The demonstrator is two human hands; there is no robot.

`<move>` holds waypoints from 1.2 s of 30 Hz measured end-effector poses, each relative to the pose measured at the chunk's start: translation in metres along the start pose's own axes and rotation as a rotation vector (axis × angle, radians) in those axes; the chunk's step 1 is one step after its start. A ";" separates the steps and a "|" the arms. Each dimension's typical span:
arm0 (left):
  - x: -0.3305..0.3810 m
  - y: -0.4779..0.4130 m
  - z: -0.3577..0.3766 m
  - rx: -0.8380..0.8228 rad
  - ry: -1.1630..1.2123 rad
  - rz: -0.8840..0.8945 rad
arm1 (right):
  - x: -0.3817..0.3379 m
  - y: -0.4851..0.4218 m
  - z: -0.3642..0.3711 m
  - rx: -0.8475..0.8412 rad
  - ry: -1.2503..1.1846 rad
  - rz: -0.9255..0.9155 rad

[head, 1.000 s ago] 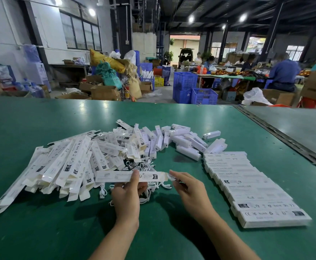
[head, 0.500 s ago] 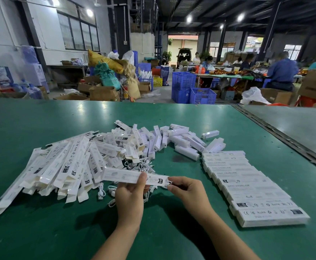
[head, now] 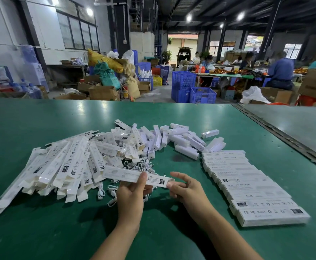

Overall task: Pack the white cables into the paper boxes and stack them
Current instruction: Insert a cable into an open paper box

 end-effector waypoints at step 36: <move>0.014 0.024 0.044 -0.425 -0.689 0.294 | -0.029 0.016 0.009 0.002 0.367 -0.225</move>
Point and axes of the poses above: each hand's wrist, its own y-axis away from the middle knuckle, its own z-axis out of the palm, x = y × z, the point moved 10 cm from there along -y, towards the middle knuckle, and after that the axes turned 3 degrees about y, right-handed, at the moved point
